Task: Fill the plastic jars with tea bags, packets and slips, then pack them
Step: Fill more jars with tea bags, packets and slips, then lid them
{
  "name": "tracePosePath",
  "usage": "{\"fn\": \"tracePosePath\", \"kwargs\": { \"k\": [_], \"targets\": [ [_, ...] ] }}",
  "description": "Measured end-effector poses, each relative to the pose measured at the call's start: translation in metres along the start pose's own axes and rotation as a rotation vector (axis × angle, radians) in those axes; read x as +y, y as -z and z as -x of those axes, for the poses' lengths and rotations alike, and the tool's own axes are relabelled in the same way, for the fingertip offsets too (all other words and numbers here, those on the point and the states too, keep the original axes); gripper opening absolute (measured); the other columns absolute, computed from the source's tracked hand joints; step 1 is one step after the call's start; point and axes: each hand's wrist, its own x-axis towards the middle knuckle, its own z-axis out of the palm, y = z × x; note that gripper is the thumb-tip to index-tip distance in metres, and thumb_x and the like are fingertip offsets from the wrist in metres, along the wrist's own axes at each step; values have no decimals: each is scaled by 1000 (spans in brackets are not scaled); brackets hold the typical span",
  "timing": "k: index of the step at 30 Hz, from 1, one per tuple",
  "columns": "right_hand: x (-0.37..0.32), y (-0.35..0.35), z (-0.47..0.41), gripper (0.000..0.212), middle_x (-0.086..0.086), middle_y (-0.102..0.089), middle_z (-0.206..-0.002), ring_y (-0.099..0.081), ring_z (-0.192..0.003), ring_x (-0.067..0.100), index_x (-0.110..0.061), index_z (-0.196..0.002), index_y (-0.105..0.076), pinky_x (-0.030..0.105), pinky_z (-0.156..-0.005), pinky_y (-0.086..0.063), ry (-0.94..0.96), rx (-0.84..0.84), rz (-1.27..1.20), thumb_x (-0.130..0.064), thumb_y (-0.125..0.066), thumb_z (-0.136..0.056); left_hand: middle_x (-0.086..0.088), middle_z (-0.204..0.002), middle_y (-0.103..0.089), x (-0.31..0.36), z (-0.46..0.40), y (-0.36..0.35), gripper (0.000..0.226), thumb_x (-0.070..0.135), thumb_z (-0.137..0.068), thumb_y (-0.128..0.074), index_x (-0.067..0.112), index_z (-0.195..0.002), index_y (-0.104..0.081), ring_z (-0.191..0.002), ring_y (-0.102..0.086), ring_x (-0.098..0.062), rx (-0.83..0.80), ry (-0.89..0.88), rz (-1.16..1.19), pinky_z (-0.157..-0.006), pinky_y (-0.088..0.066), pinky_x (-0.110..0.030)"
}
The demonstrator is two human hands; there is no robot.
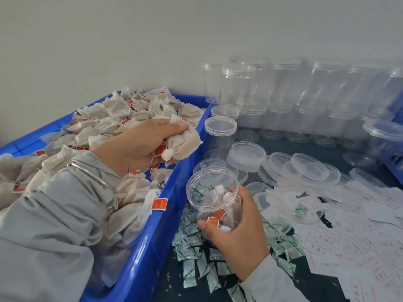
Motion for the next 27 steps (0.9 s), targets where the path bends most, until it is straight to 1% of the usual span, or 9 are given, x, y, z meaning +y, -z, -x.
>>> {"fn": "tracePosePath", "kwargs": {
  "k": [3,5,8,12,16,18,21,24,27],
  "targets": [
    [-1,0,0,104,-2,-50,-134,-54,-121,16,-35,-137,-36,35,-94,-52,6,4,-3,-50,-84,-46,1,-64,-64,2,6,-7,14,33,-71,-66,23,-65,-75,-53,-60,-8,-79,48,2,-43,-49,-19],
    [-1,-1,0,104,-2,-51,-134,-55,-120,15,-36,-137,-37,35,-94,-53,8,9,-4,-49,-85,-46,1,-62,-62,1,8,-9,18,36,-65,-67,21,-71,-74,-50,-58,-7,-157,69,-43,-41,-46,-18],
    [1,-1,-1,104,-3,-51,-134,-54,-121,16,-35,-137,-36,38,-97,-50,12,20,10,-51,-85,-46,-1,-68,-62,-2,11,-11,24,38,-66,-68,18,-79,-72,-55,-57,-10,-302,95,-135,-45,-48,-20],
    [2,-2,-2,106,-4,-50,-135,-52,-124,18,-36,-138,-34,42,-100,-47,20,24,29,-53,-84,-46,-11,-90,-65,-4,14,-21,37,43,-63,-68,19,-90,-75,-73,-58,-20,-422,113,-245,-57,-53,-23],
    [-2,-2,-1,98,-2,-52,-131,-52,-122,20,-32,-135,-40,43,-97,-48,57,38,6,-47,-84,-48,-7,-89,-70,-5,18,-29,42,42,-69,-67,18,-103,-71,-58,-62,-14,-496,71,-272,-47,-49,-19],
    [-6,-2,0,93,1,-56,-125,-57,-115,19,-30,-132,-44,40,-90,-53,76,42,-6,-44,-84,-49,-6,-99,-72,-5,18,-29,40,39,-76,-65,16,-108,-65,-57,-64,-13,-522,63,-266,-47,-48,-17],
    [-10,-1,1,90,2,-59,-120,-61,-108,15,-27,-130,-46,34,-86,-55,84,40,-30,-41,-84,-50,-6,-100,-73,-5,17,-29,39,37,-75,-63,14,-106,-63,-59,-65,-12,-490,42,-247,-51,-50,-18],
    [-10,0,1,92,4,-57,-123,-60,-110,14,-24,-132,-45,32,-88,-54,81,35,-27,-31,-89,-52,0,-94,-74,-5,15,-30,27,30,-78,-62,16,-100,-66,-64,-64,-7,-348,-28,-304,-54,-51,-16],
    [-12,1,2,89,3,-58,-122,-62,-105,8,-23,-131,-46,20,-81,-53,111,63,-90,-13,-90,-55,13,-102,-71,-5,14,-28,25,35,-77,-68,30,-102,-65,-87,-65,0,-242,-156,-485,-71,-53,-13]
  ]
}}
